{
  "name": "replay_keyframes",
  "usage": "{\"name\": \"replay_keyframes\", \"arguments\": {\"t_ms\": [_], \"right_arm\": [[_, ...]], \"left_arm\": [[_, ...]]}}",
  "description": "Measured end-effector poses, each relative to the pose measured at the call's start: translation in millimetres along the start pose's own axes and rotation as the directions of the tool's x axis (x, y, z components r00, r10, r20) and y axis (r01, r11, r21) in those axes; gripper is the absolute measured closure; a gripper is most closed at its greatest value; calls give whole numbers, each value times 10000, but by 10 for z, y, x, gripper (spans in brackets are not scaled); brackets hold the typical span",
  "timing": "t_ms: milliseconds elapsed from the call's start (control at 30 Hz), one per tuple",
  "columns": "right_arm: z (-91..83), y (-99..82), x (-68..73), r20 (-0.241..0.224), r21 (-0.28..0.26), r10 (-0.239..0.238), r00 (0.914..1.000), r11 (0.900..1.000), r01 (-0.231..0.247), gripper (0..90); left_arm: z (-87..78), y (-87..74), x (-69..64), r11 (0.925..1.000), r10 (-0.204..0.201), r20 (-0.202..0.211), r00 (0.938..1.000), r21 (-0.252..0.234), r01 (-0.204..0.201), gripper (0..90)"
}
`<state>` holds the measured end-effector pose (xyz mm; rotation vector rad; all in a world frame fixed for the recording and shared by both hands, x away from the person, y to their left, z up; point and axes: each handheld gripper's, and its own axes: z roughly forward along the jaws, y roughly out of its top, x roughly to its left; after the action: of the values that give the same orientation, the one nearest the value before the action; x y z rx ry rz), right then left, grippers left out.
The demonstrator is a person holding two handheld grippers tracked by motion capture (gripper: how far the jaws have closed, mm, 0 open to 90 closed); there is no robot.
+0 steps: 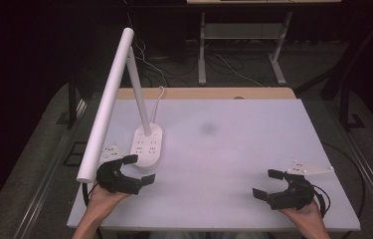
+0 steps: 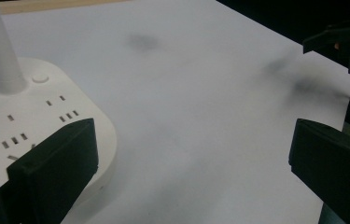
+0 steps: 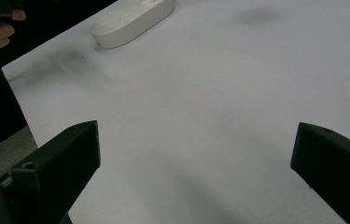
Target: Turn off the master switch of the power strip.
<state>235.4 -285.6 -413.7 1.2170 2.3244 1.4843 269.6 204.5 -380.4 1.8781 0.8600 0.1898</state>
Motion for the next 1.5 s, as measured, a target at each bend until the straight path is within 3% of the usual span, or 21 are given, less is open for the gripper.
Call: {"name": "replay_keyframes", "arguments": {"t_ms": [833,1500], "right_arm": [[-22,-14,-28,23,52,96,10000,9999,-96,6],[-12,-23,-31,185,119,42,9998,9999,-45,7]], "left_arm": [[-32,213,279,9999,-28,-36,10000,108,29,5],[-35,364,616,9993,-283,-561,9980,232,297,15]]}}
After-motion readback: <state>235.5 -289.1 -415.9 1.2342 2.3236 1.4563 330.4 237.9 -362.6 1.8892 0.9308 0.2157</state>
